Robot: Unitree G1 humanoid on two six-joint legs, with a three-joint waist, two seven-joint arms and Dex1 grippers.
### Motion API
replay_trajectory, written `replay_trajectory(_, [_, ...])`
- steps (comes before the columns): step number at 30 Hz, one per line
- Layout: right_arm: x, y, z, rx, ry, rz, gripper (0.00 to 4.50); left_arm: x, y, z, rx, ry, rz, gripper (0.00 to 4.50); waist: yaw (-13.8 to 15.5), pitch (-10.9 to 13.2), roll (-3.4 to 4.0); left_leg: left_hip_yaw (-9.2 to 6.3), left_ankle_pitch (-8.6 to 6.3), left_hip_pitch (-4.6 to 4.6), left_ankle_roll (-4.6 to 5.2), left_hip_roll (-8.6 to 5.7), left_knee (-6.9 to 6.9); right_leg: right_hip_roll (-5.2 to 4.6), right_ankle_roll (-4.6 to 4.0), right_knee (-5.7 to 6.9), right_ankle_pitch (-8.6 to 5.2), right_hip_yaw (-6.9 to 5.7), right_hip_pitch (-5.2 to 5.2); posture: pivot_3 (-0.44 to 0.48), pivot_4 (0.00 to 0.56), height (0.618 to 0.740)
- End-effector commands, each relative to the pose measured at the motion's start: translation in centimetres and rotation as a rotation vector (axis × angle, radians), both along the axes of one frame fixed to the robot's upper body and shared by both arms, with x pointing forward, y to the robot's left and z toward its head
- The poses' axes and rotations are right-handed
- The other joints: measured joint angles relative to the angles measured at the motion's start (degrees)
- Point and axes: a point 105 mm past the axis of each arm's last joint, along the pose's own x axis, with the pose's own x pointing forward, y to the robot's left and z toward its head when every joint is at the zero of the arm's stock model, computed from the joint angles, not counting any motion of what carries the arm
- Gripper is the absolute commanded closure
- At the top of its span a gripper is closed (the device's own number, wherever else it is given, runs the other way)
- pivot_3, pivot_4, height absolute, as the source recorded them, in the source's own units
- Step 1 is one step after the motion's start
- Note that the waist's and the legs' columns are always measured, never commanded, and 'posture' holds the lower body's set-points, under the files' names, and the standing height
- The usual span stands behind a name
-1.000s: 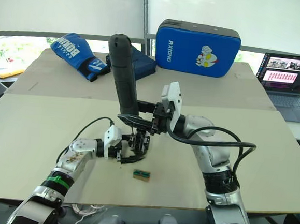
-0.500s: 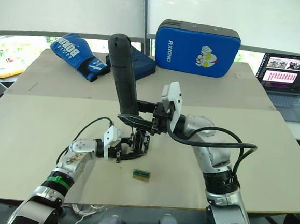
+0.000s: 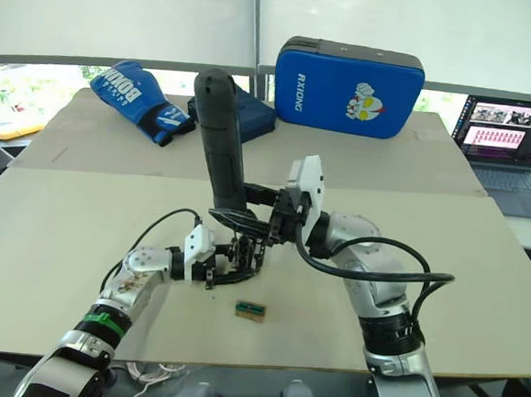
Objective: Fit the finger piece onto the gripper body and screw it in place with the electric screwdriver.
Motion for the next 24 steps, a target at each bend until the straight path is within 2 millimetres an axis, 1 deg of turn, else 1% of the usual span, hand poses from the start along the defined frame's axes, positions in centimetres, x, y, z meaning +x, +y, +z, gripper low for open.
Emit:
replay_trajectory(1, [0.7, 0.1, -1.7, -0.049, 0.029, -0.027, 2.6, -0.5, -0.1, -1.2, 0.012, 0.047, -0.002, 2.19, 0.0, -0.1, -0.01, 0.0, 0.0, 0.02, 0.0, 0.0, 0.0, 0.0, 0.0, 0.0, 0.0, 0.0, 0.02, 0.0, 0.15, 0.74])
replay_trajectory(7, [1.3, 0.2, -2.8, -0.086, 0.055, -0.052, 2.6, -0.4, 0.1, -1.2, 0.015, 0.049, 0.006, 2.19, 0.0, -0.3, -0.01, 0.0, 0.0, 0.11, 0.0, 0.0, 0.0, 0.01, 0.0, 0.0, 0.0, 0.0, 0.1, 0.0, 0.15, 0.74])
replay_trajectory(10, [1.5, 0.2, -3.1, -0.092, 0.073, -0.064, 2.6, -0.3, 0.1, -1.2, 0.015, 0.048, 0.008, 2.19, 0.0, -0.3, -0.03, 0.0, 0.0, 0.14, 0.0, 0.01, 0.0, 0.01, 0.0, 0.01, 0.0, 0.0, 0.13, 0.0, 0.15, 0.74])
replay_trajectory(16, [1.2, 0.5, -3.7, -0.111, 0.101, -0.05, 2.6, -0.2, 0.1, -1.1, 0.014, 0.049, 0.01, 2.19, -0.1, -0.4, -0.03, 0.0, 0.0, 0.18, 0.0, 0.01, 0.0, 0.02, 0.0, 0.01, 0.0, 0.0, 0.17, 0.0, 0.15, 0.74])
replay_trajectory(24, [1.2, 0.4, -3.4, -0.111, 0.092, -0.054, 2.6, -0.2, 0.1, -1.0, 0.013, 0.048, 0.011, 2.19, -0.1, -0.4, -0.03, 0.0, 0.0, 0.19, 0.0, 0.01, -0.01, 0.02, 0.0, 0.01, 0.0, 0.0, 0.18, 0.0, 0.15, 0.74])
